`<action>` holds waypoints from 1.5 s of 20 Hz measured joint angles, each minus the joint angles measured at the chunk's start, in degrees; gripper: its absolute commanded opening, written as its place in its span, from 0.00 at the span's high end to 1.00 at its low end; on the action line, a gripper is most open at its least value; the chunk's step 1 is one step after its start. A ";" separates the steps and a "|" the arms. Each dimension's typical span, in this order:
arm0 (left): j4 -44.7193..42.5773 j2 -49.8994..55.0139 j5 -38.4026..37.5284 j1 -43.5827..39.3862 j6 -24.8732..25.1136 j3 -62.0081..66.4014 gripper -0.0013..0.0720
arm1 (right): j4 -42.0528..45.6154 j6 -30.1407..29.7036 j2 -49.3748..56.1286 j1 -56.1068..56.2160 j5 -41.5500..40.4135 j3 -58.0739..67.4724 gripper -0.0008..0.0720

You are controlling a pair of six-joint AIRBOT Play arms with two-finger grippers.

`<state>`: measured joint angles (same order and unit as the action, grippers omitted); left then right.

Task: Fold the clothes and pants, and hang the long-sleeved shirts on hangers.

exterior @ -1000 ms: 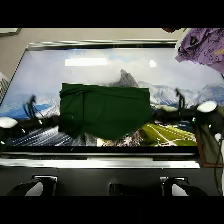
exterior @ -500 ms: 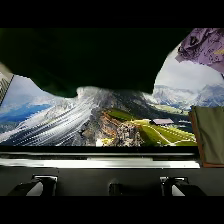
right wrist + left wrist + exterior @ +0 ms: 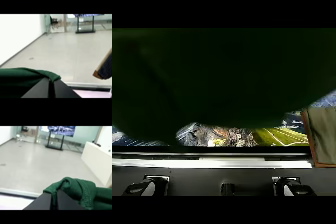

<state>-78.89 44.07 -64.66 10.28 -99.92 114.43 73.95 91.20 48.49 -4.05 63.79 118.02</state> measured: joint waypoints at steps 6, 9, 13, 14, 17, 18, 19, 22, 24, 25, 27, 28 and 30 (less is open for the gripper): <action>-0.17 8.02 -6.16 -0.07 0.42 -13.44 0.96 | 1.01 2.32 15.96 0.07 12.44 -2.25 0.95; 1.11 16.72 -3.58 -0.11 2.21 -24.65 0.96 | 1.07 2.56 28.11 0.07 16.39 -5.66 0.95; 4.57 32.59 4.09 -0.07 6.08 -33.92 0.96 | 1.05 3.23 45.79 0.07 17.62 -7.85 0.95; 6.05 36.46 5.64 -0.07 7.26 -34.86 0.96 | 1.14 3.48 49.83 0.07 17.25 -8.09 0.95; 11.47 46.82 9.09 0.00 10.73 -36.54 0.95 | 0.81 4.48 58.86 -0.04 15.50 -8.39 0.95; 13.14 49.33 9.77 0.02 11.74 -36.83 0.95 | 0.20 4.70 60.87 -0.04 15.06 -8.46 0.95; 14.60 51.21 10.19 0.04 12.70 -37.00 0.90 | -0.33 4.90 62.58 -0.04 14.64 -8.50 0.94; 16.94 54.29 11.13 0.42 14.12 -37.07 0.49 | -1.22 5.31 65.18 -0.24 13.29 -8.55 0.60; 18.14 54.73 9.90 1.53 13.62 -36.17 0.22 | -3.96 4.72 65.35 -0.92 13.46 -8.55 0.31; 18.99 54.31 8.46 2.21 13.42 -35.71 0.22 | -5.49 3.52 65.00 -1.44 14.49 -8.55 0.31; 19.52 51.91 5.66 4.59 13.77 -35.26 0.22 | -6.93 0.68 63.56 -3.78 17.22 -8.63 0.31; 19.61 49.96 3.91 6.14 14.38 -35.63 0.22 | -7.82 -0.68 62.66 -5.49 18.40 -9.03 0.31; 20.26 44.83 0.48 9.73 15.91 -38.64 0.22 | -11.32 -4.26 59.89 -9.79 20.90 -11.91 0.31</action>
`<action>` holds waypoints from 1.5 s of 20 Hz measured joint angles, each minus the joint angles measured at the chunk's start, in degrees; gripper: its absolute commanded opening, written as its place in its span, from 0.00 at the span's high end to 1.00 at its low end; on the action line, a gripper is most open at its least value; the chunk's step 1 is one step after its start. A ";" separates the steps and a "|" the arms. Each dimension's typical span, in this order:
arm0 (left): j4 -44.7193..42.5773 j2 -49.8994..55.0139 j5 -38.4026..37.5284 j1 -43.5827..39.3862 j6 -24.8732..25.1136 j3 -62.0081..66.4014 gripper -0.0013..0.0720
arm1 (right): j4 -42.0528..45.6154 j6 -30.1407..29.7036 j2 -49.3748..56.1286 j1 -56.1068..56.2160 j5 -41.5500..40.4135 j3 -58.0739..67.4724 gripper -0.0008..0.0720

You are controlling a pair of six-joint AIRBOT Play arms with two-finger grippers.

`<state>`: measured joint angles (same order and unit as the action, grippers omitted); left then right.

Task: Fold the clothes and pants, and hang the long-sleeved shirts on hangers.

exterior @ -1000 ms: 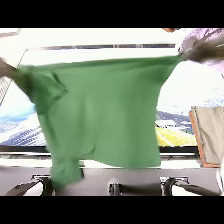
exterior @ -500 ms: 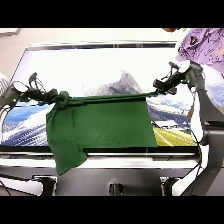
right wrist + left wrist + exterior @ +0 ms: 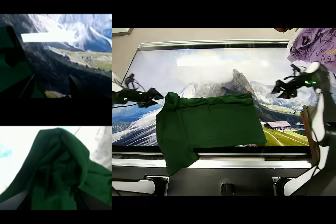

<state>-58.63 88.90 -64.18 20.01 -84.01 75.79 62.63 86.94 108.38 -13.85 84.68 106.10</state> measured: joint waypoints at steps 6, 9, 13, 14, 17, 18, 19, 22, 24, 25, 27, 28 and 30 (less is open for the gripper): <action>0.13 -20.26 -1.84 12.92 3.72 -22.32 0.22 | -9.97 -13.55 -13.51 -13.07 1.44 -29.00 0.30; 0.94 -27.30 -0.39 16.09 4.46 -31.17 0.22 | -11.82 -20.15 -18.01 -14.56 -0.59 -44.06 0.30; 1.33 -30.49 0.70 17.42 4.98 -36.04 0.22 | -12.55 -26.18 -19.98 -13.20 -3.10 -56.24 0.30; 1.36 -30.84 0.83 17.57 5.01 -36.57 0.22 | -13.03 -27.17 -20.17 -12.52 -3.72 -58.10 0.32; 1.49 -31.36 1.09 17.79 5.05 -37.42 0.22 | -14.32 -29.18 -20.57 -9.79 -4.90 -61.07 0.32; 1.51 -31.47 1.14 17.86 5.11 -37.55 0.22 | -14.51 -29.55 -20.61 -8.72 -5.42 -61.55 0.32; 1.51 -31.54 1.14 17.86 5.18 -37.66 0.22 | -14.67 -29.90 -20.63 -7.52 -5.77 -61.94 0.33; 1.51 -31.65 1.14 17.90 5.18 -37.83 0.22 | -14.01 -29.90 -20.68 -4.52 -6.69 -62.53 0.53; 1.51 -31.67 1.16 17.94 5.18 -37.88 0.22 | -13.05 -29.51 -20.63 -3.41 -7.06 -62.75 0.77; 1.53 -31.67 1.16 17.94 5.18 -37.88 0.24 | -12.68 -29.40 -20.59 -3.15 -7.17 -62.86 0.84; 1.51 -31.69 0.79 18.01 5.11 -37.88 0.29 | -12.33 -29.24 -20.59 -2.75 -7.34 -62.88 0.95; 1.51 -31.69 0.09 18.03 4.98 -38.03 0.29 | -12.31 -28.85 -20.59 -2.67 -7.34 -62.90 0.95; 1.53 -31.69 -0.70 18.29 6.23 -39.01 0.29 | -12.35 -28.85 -20.61 -2.51 -7.28 -62.90 0.95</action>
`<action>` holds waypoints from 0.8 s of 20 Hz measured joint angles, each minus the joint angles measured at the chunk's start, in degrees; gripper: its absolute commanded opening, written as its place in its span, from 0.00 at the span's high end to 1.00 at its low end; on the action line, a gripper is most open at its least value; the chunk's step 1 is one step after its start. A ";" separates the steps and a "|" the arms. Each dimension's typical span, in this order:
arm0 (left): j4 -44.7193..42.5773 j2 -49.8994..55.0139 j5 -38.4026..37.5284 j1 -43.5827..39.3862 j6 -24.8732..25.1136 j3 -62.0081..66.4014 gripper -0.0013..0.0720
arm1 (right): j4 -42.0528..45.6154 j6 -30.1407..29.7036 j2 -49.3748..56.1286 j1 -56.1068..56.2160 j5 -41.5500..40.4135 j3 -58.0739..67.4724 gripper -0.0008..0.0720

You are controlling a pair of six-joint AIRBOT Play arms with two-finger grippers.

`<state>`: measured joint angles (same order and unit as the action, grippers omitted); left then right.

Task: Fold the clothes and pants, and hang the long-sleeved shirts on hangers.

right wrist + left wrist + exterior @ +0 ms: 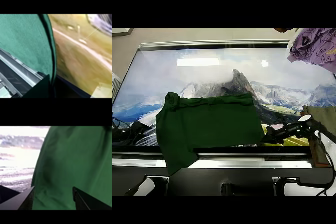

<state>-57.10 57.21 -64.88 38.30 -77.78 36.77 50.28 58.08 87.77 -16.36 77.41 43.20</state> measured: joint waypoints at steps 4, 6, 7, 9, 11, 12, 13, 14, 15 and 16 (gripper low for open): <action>1.20 0.00 -0.74 2.47 6.36 -4.76 0.29 | -0.20 0.02 0.00 0.09 0.31 0.00 0.95; 3.21 0.11 -0.55 3.61 10.03 -7.54 0.29 | -0.31 0.02 0.00 0.09 0.35 0.00 0.95; 4.02 0.39 0.09 3.93 11.50 -8.68 0.29 | -0.39 0.00 0.00 0.09 0.37 0.00 0.95; 5.03 1.46 1.09 4.42 13.99 -10.05 0.29 | -0.39 0.00 0.00 0.09 0.44 0.00 0.95; 5.62 2.67 1.42 4.66 16.20 -10.80 0.29 | -0.39 0.00 0.00 0.09 0.52 0.00 0.95; 5.84 3.19 1.77 4.72 17.07 -10.99 0.29 | -0.39 0.00 0.00 0.09 0.52 0.00 0.95; 6.12 3.76 1.92 4.81 17.77 -11.17 0.29 | -0.39 -0.02 0.00 0.09 0.52 0.00 0.95; 6.71 4.35 1.95 4.85 18.60 -11.23 0.29 | -0.42 -0.04 0.00 0.09 0.55 0.00 0.95; 7.54 5.05 2.01 4.85 19.15 -11.34 0.29 | -0.42 -0.09 0.00 0.09 0.55 0.00 0.95; 8.33 5.81 2.21 4.83 19.98 -11.37 0.29 | -0.42 -0.24 0.00 0.09 0.55 0.00 0.95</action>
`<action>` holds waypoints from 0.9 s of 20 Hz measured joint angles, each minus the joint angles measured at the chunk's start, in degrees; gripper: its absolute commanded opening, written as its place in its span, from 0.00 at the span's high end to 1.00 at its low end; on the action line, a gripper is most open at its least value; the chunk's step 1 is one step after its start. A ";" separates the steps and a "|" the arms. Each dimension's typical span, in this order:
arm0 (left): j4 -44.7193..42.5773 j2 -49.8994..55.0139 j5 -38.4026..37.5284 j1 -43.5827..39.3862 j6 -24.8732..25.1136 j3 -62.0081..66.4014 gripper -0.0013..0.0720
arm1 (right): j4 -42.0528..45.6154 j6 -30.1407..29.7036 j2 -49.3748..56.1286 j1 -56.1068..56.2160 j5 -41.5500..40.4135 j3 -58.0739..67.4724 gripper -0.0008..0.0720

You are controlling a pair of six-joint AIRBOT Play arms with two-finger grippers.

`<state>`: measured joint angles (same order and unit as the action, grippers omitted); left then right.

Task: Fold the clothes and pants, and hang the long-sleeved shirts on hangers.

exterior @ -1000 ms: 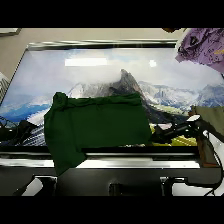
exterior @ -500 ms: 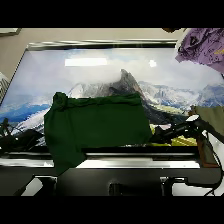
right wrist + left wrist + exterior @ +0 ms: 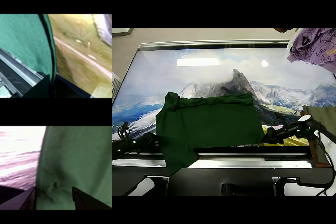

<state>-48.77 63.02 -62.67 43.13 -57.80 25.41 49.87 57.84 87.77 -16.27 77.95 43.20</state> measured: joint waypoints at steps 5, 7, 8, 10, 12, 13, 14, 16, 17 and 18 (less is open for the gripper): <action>2.69 4.52 0.33 -0.85 1.92 -0.15 0.65 | -0.02 0.00 -0.17 0.00 0.00 -0.02 0.95; 2.64 5.44 0.55 -1.16 2.36 -0.24 0.85 | 0.02 0.00 -0.94 0.00 -0.13 -0.02 0.95; 2.56 5.73 0.70 -1.22 2.49 -0.26 0.95 | 0.02 0.00 -1.53 0.00 -0.33 -0.02 0.95; 2.99 6.05 0.42 -1.36 2.93 -0.26 0.95 | -0.02 0.04 -3.08 0.00 -0.83 -0.02 0.95; 3.69 6.21 0.09 -1.53 3.37 -0.09 0.96 | -1.11 0.24 -4.90 0.00 -1.16 0.00 0.95; 4.02 6.19 -0.04 -1.90 3.45 0.28 0.96 | -2.10 0.26 -5.84 0.11 -1.33 0.17 0.95; 4.50 6.12 -0.39 -2.73 3.52 1.01 0.96 | -3.15 0.31 -6.64 0.48 -1.60 0.63 0.95; 6.47 5.84 -1.31 -5.88 2.95 3.98 0.96 | -4.44 0.83 -7.96 2.56 -2.60 3.15 0.95; 6.86 5.77 -1.68 -7.93 2.01 6.27 0.96 | -4.57 1.66 -8.37 4.20 -3.72 5.57 0.95; 7.10 5.70 -1.73 -10.36 0.68 9.49 0.96 | -4.22 2.86 -8.66 5.86 -4.85 8.59 0.95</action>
<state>-41.67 68.73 -64.40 32.77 -57.12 34.89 45.65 60.71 79.11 -10.41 73.10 51.79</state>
